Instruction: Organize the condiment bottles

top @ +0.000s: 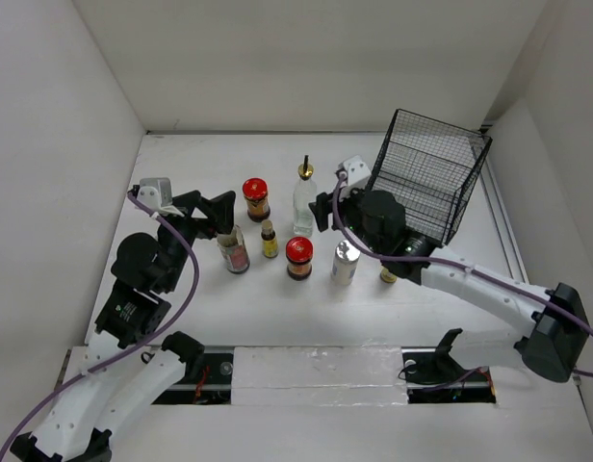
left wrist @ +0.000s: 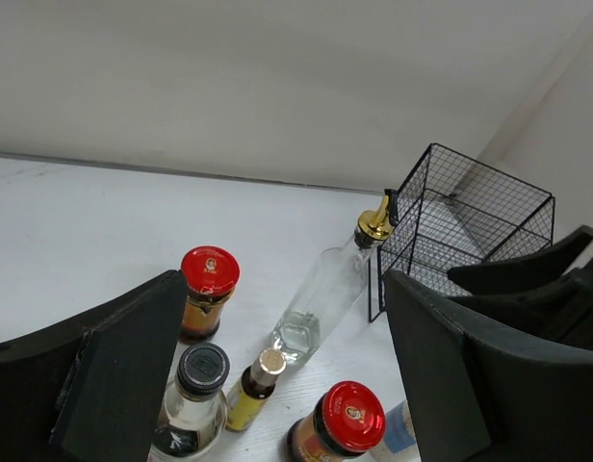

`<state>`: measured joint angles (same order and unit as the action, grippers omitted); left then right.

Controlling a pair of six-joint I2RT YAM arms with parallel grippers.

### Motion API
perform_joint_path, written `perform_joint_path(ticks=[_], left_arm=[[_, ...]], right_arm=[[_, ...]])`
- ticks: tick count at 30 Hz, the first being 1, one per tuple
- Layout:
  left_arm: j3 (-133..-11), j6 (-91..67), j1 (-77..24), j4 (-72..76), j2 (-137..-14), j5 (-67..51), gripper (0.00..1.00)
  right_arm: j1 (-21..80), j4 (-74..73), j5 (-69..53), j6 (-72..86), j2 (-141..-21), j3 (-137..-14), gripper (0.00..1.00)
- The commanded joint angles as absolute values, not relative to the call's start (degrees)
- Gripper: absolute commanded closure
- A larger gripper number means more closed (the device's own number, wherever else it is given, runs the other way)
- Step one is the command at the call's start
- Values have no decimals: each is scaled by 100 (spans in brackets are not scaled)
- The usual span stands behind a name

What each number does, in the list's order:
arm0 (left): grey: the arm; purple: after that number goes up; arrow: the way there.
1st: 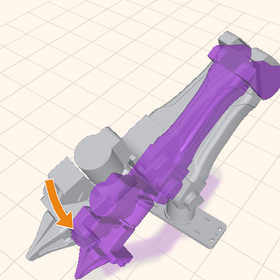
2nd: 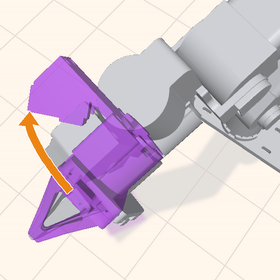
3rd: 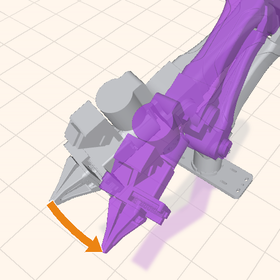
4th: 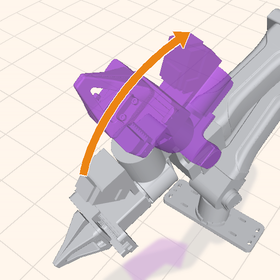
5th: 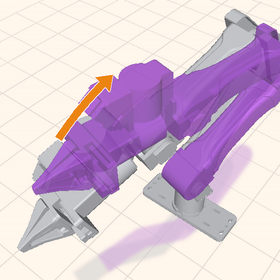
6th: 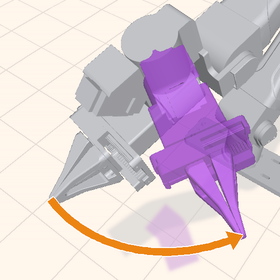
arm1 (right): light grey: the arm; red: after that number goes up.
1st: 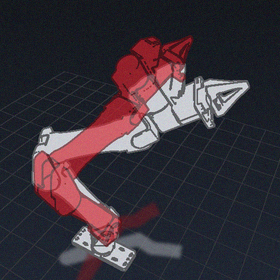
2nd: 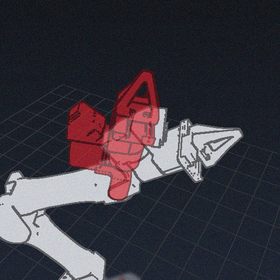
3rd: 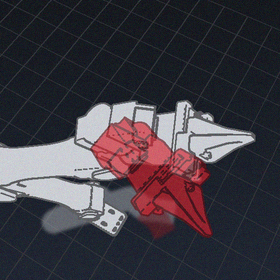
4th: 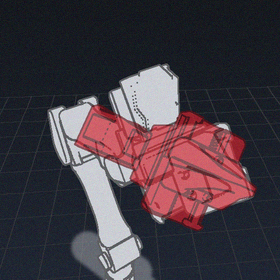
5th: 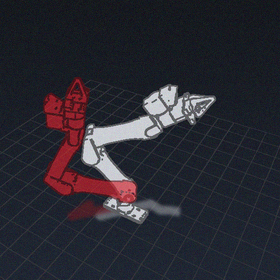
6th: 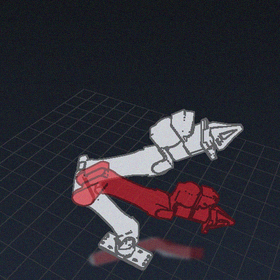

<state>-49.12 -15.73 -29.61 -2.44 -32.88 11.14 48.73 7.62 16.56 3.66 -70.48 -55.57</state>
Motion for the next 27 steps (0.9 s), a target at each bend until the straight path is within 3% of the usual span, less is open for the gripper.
perform_joint_path(ticks=[1, 2, 4, 12, 18, 27], left_arm=[[-4843, -1626, -2971, 44, -3252, 1072, 21], [-4843, -1678, -2971, 44, -3191, 1020, 21], [-4790, -1679, -2971, 97, -3129, 1020, 21], [-4790, -1679, -2971, 44, -3023, 1072, 21], [-4737, -1679, -2971, 97, -2953, 958, 21], [-4737, -1679, -2971, 44, -2953, 905, 21]], right_arm=[[4860, 1300, 1179, 360, -7373, -5827, 24], [4860, 1396, 1108, 360, -7470, -5827, 13], [4860, 1547, 985, 360, -7795, -6020, 8], [4317, 2232, 994, 263, -8639, -6521, 8], [3981, 2601, 266, 378, -9043, -6697, 17], [3981, 2803, -9, 431, -9422, -7013, 21]])
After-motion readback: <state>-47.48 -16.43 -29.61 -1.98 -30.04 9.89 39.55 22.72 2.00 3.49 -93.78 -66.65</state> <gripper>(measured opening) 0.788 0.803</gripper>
